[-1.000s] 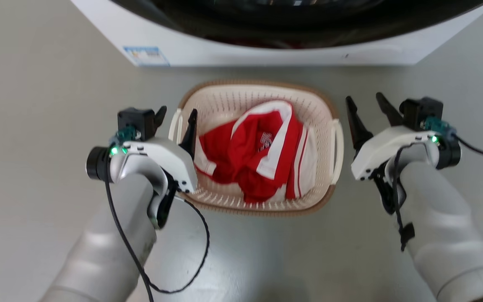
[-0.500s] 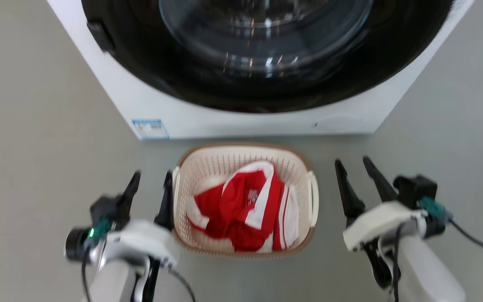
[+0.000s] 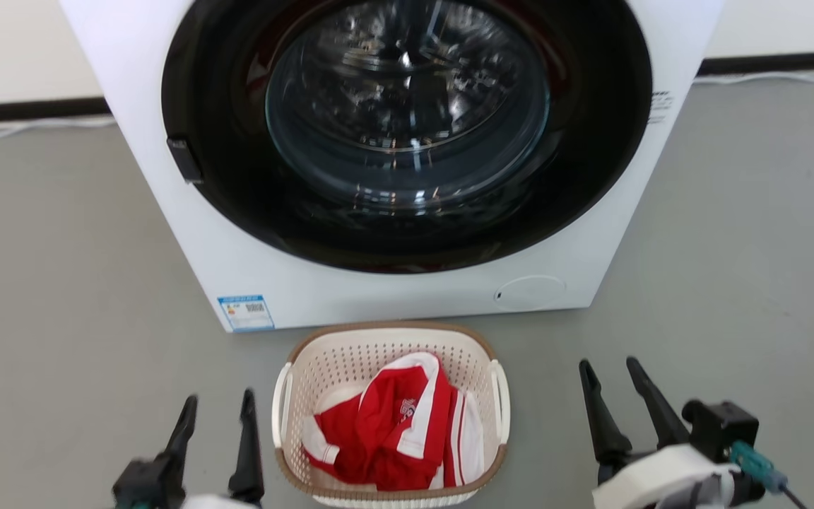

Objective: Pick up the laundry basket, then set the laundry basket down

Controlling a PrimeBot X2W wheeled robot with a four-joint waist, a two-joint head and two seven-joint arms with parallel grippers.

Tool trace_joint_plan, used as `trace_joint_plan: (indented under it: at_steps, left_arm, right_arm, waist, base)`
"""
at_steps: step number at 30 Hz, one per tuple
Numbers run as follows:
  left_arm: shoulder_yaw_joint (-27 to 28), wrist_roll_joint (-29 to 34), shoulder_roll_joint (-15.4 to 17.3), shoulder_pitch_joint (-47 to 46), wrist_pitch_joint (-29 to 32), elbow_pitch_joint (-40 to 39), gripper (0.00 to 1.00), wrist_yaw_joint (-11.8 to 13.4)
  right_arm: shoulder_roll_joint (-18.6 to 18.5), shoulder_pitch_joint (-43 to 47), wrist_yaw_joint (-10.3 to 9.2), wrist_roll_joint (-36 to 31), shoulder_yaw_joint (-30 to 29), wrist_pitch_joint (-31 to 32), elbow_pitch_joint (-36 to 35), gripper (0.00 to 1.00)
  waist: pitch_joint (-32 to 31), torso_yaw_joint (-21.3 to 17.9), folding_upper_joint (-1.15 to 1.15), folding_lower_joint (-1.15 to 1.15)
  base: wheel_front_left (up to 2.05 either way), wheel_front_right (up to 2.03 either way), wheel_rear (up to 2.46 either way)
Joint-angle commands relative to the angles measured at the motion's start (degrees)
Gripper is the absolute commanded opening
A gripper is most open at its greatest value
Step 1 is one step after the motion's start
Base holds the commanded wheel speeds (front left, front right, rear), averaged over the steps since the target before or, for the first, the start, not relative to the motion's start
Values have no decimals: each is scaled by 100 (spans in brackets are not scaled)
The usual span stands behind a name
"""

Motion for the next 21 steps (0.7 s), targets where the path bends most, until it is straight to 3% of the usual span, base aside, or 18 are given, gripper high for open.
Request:
trace_joint_plan:
  at_steps: [1, 10, 21]
  left_arm:
    - [215, 99, 5, -47, -35, -224, 100, 56]
    - [473, 269, -95, 732, -35, -861, 100, 119]
    - [515, 388, -166, 941, -35, -1141, 100, -83]
  right_arm:
    - [15, -6, 37, -77, 134, -62, -204, 100]
    - [15, 632, 37, -112, -47, -62, -577, 100]
    - [15, 823, 37, -147, -115, -62, -712, 100]
  waist:
    - [-96, -61, 0, 0]
    - [-373, -142, 0, 0]
    - [-509, -150, 0, 0]
  base:
    - [0, 0, 0]
    - [0, 0, 0]
    - [0, 0, 0]
